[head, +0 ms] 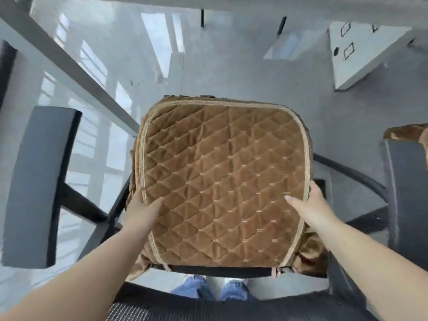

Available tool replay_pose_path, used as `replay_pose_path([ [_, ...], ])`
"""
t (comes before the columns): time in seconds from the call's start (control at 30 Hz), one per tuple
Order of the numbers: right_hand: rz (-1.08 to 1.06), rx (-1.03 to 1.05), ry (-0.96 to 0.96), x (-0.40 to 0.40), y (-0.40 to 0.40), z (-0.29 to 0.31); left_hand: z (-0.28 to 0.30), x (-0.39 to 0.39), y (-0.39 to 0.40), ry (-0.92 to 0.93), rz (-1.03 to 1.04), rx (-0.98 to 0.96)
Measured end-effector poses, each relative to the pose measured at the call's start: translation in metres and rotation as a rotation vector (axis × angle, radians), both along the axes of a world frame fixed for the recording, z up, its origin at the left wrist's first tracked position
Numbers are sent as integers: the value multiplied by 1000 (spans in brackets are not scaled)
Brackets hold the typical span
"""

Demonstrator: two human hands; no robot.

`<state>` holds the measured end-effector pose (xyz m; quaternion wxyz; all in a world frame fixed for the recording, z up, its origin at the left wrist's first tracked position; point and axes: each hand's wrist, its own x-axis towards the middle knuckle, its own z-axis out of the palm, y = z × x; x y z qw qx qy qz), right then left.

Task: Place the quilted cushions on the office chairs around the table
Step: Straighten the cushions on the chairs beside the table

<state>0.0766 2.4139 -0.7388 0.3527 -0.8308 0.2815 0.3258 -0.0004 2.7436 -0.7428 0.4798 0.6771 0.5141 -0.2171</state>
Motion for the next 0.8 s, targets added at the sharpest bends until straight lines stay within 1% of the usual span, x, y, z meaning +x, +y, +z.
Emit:
replay_pose_path([
  [0.07,-37,-45,33,7,-1,-16,-11,6,9,1,-10,60],
  [0.17,-144,-85,46,20,-1,-26,-18,15,17,-56,106,-24],
  [0.27,-294,-128,27,33,0,-31,-15,25,21,-149,152,4],
  [0.33,-360,-193,-84,32,5,-29,-12,28,22,-216,151,61],
  [0.4,-379,-258,-269,26,11,-23,-11,26,19,-242,193,145],
  [0.43,-389,-269,-324,22,14,-19,-10,25,16,-238,231,174],
  [0.47,-394,-259,-333,18,15,-17,-13,21,14,-236,251,176],
  [0.5,-384,-239,-305,15,15,-15,-13,17,12,-213,248,152],
  [0.6,-317,-153,-75,10,12,-16,-22,7,13,-162,197,63],
  [0.67,-259,-144,28,10,9,-19,-27,7,17,-127,199,45],
  [0.73,-246,-168,49,14,9,-23,-29,9,21,-134,232,-3],
  [0.8,-287,-175,48,18,11,-27,-31,10,22,-140,231,-26],
])
